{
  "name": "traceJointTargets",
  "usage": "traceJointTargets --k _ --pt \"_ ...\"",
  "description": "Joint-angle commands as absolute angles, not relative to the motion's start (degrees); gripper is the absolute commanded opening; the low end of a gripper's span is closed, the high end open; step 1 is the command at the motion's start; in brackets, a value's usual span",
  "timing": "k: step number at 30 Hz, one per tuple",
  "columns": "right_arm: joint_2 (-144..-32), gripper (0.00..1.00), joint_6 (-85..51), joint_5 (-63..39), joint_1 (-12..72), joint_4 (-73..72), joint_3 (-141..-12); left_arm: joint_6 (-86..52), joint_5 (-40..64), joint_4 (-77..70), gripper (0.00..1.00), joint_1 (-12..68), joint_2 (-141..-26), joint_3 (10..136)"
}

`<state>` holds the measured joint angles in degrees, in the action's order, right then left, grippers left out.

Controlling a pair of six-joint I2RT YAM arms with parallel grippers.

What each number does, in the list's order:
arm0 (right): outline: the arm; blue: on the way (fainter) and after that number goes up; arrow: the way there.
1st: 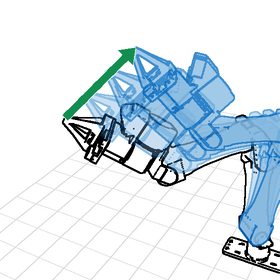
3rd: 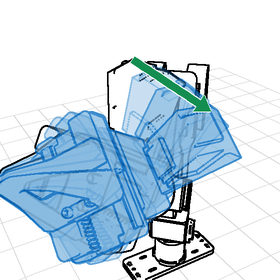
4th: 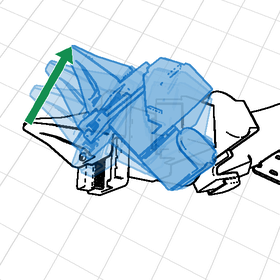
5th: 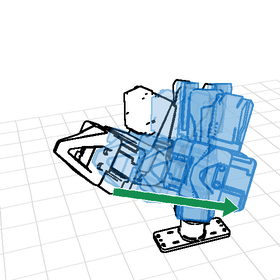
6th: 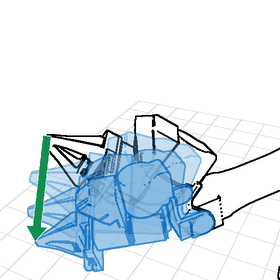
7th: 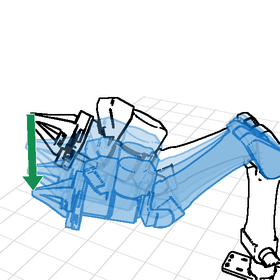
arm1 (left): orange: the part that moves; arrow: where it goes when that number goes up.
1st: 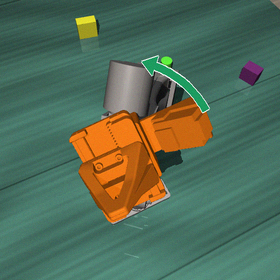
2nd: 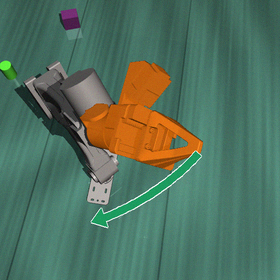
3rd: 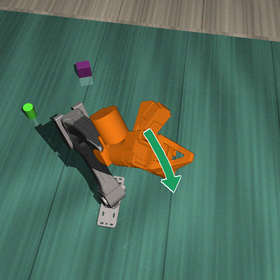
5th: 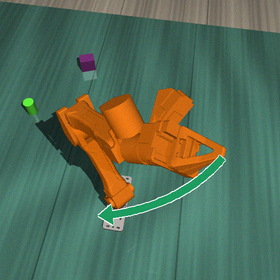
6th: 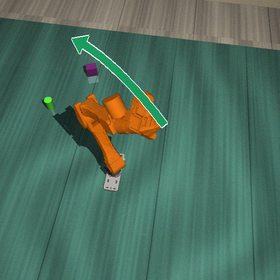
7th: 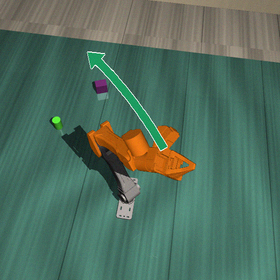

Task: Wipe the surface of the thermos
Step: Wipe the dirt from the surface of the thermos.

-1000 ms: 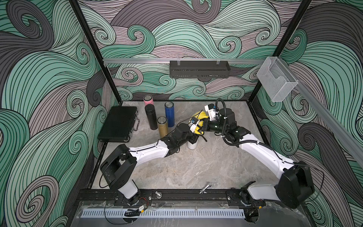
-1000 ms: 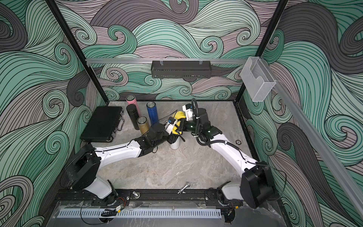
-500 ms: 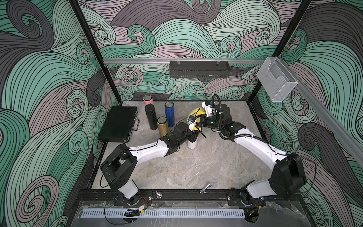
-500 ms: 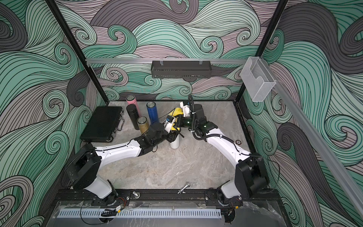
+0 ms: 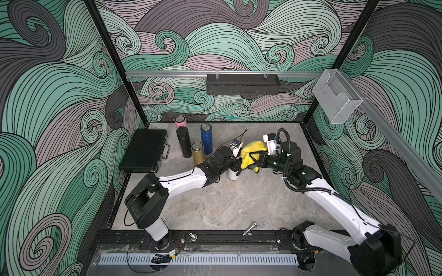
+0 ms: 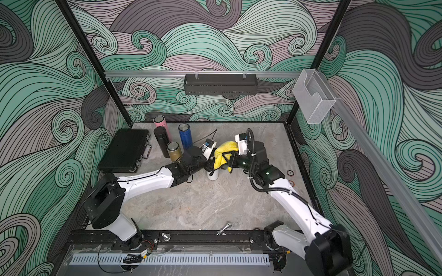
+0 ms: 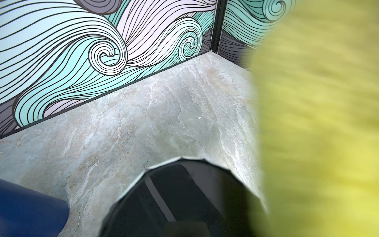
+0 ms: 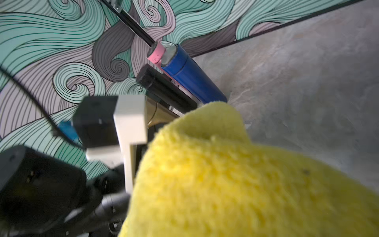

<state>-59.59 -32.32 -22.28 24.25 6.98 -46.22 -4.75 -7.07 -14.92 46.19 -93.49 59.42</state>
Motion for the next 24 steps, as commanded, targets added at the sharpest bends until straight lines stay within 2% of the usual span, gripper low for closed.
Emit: traceJointTargets --k 1,8,11,15,24 --pt "-54.5 0.0 -34.8 -19.8 22.0 11.8 -41.7 -6.5 -7.8 -12.8 0.0 45.3 -92.7 64.5" --pt "-53.1 0.0 -44.3 -23.9 14.7 -2.3 -30.8 -18.9 -15.4 7.8 0.0 44.6 -86.2 80.3" --pt "-56.0 0.0 -49.3 -28.2 12.3 -11.4 -27.9 -26.3 -12.6 13.8 0.0 41.5 -85.0 85.9" --pt "-61.3 0.0 -55.4 -32.5 11.9 -24.7 -26.3 -34.7 -4.8 11.2 0.0 37.6 -83.0 86.1" --pt "-70.0 0.0 -63.0 -35.8 12.1 -40.2 -31.0 -44.5 2.2 4.1 0.0 36.4 -81.8 83.2"
